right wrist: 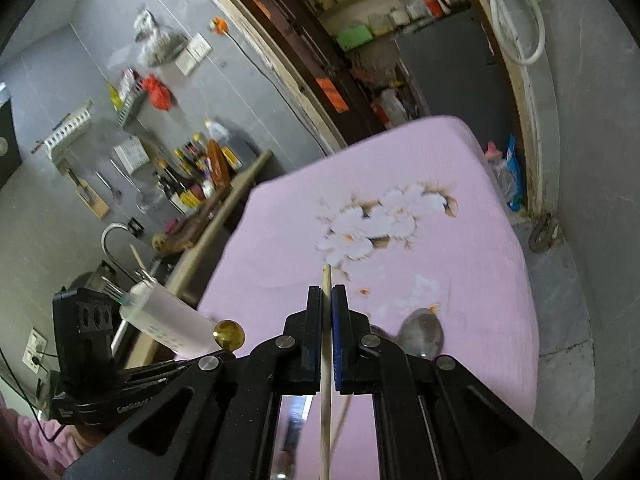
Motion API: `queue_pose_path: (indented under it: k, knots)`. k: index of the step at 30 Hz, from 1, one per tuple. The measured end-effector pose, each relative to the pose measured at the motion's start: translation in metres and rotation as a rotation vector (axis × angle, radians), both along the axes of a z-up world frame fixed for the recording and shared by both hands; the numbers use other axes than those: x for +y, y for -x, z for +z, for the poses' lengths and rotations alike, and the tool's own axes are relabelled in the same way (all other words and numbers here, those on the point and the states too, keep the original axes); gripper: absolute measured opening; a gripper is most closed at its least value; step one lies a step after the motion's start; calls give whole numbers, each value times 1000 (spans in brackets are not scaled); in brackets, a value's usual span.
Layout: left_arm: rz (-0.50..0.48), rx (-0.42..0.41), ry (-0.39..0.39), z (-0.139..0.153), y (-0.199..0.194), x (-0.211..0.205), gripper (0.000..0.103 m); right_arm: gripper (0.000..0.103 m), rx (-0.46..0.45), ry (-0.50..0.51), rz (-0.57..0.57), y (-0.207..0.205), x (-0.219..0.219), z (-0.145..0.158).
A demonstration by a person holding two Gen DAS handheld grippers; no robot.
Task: Organize utensils
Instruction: 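Lift the gold spoon and chopstick and carry both over the white caddy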
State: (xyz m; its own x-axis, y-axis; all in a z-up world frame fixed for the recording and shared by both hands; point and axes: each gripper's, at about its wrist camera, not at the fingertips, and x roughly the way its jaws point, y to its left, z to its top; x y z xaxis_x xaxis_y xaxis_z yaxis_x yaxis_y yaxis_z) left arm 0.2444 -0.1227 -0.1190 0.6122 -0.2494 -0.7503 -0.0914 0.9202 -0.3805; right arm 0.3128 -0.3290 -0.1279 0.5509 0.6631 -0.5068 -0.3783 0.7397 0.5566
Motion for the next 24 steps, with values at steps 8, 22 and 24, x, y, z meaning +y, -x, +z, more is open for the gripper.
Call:
queue_pose_path:
  k: [8,22,24]
  knots:
    - [43,-177,-15,54,28,24,3,4,-124,-59,-27,27,23,50]
    - [144,-348,-81,129,70,117,3,4,-435,-183,26,42,130,148]
    - [166,-367,-99,137,75,134,3,4,-469,-195,36,44,150,157]
